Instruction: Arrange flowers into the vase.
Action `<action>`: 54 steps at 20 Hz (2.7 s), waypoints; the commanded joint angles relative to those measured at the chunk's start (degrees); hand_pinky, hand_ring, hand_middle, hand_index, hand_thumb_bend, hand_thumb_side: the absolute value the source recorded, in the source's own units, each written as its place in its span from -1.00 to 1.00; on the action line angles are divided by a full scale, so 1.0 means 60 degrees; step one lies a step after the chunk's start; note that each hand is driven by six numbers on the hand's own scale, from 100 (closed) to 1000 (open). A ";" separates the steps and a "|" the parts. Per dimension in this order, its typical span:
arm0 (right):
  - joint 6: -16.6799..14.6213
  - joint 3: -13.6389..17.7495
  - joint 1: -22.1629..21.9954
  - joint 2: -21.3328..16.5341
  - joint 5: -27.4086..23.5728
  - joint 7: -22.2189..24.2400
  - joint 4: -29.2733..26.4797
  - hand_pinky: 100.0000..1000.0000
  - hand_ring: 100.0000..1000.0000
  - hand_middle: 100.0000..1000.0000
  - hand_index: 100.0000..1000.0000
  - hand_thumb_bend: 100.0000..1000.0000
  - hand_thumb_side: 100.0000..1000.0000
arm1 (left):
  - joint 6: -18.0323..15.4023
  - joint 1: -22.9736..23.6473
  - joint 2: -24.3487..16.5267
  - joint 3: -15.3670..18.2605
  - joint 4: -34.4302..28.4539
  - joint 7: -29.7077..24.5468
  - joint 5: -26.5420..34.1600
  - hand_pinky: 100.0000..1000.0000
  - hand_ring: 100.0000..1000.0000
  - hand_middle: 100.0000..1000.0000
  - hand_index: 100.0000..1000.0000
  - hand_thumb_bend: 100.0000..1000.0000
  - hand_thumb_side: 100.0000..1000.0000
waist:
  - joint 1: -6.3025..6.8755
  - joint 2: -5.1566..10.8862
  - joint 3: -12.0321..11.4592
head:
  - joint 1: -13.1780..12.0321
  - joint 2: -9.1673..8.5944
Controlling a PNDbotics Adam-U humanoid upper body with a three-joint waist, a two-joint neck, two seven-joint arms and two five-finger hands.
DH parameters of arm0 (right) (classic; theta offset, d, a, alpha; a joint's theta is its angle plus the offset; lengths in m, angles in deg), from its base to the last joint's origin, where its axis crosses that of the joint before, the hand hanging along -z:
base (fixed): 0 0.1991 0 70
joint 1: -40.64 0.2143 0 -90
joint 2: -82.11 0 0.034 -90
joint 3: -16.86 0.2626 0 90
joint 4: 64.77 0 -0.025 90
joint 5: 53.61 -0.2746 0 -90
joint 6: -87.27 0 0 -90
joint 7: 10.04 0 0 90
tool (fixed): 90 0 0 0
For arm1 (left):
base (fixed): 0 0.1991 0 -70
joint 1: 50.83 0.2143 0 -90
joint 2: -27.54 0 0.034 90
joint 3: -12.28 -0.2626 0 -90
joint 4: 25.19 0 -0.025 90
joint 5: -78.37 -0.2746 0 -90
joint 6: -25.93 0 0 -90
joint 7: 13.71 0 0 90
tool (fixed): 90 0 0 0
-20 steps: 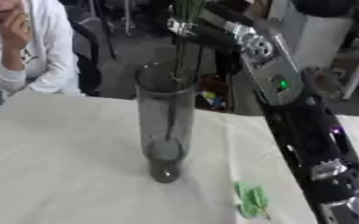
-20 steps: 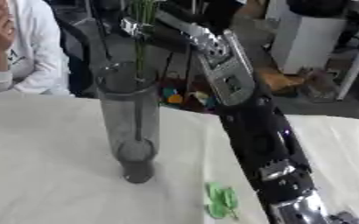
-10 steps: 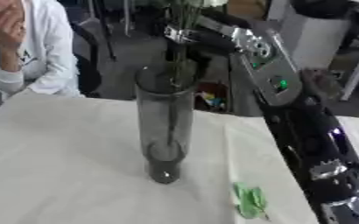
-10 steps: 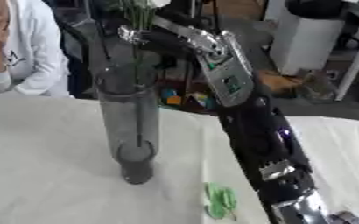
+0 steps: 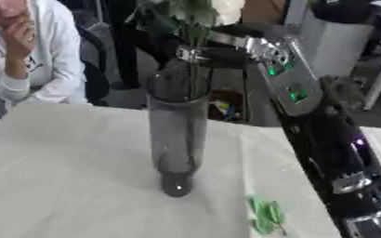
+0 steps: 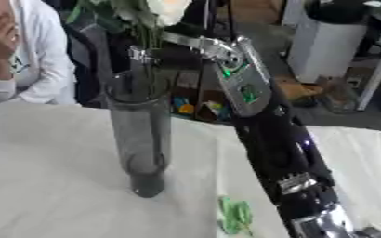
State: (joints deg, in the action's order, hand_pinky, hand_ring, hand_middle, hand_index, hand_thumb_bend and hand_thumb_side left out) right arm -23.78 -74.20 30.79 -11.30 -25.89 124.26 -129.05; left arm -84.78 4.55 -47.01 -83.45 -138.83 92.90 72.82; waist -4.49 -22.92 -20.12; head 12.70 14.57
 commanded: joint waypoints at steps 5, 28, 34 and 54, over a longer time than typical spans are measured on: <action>-0.0209 0.0051 0.0124 -0.0164 0.0067 0.0336 -0.0091 0.52 0.93 0.72 0.95 -1.00 1.00 | -0.0010 -0.0111 -0.0101 0.0034 -0.0159 -0.0065 0.0058 0.54 0.70 0.72 0.90 -1.00 1.00 | 0.0054 0.0331 0.0003 | -0.0039 0.0008; -0.0239 -0.0518 0.0178 -0.0037 -0.0328 0.1279 0.0889 0.80 1.00 0.96 1.00 -0.65 1.00 | 0.0016 -0.0044 -0.0107 0.0015 -0.0159 -0.0111 0.0075 0.54 0.70 0.71 0.90 -1.00 1.00 | 0.0088 0.0462 0.0067 | -0.0101 0.0103; -0.0483 -0.0600 0.0245 -0.0014 -0.0109 0.1279 0.1094 0.84 1.00 0.99 1.00 -0.48 1.00 | 0.0027 -0.0024 -0.0106 0.0008 -0.0159 -0.0127 0.0086 0.54 0.70 0.70 0.90 -1.00 1.00 | 0.0088 0.0505 0.0085 | -0.0109 0.0104; -0.0779 -0.0789 0.0498 -0.0140 -0.0276 0.1279 0.1502 0.89 1.00 1.00 1.00 -0.64 0.36 | 0.0044 -0.0011 -0.0164 0.0001 -0.0159 -0.0168 0.0108 0.53 0.70 0.69 0.90 -1.00 1.00 | 0.0034 0.0688 0.0175 | -0.0176 0.0146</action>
State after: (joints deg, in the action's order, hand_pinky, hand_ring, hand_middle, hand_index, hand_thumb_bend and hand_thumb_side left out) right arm -22.33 -78.70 31.72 -10.83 -27.13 126.42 -119.79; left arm -84.49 4.88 -47.05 -83.46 -138.83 92.17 73.31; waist -4.64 -20.49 -19.06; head 11.76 15.08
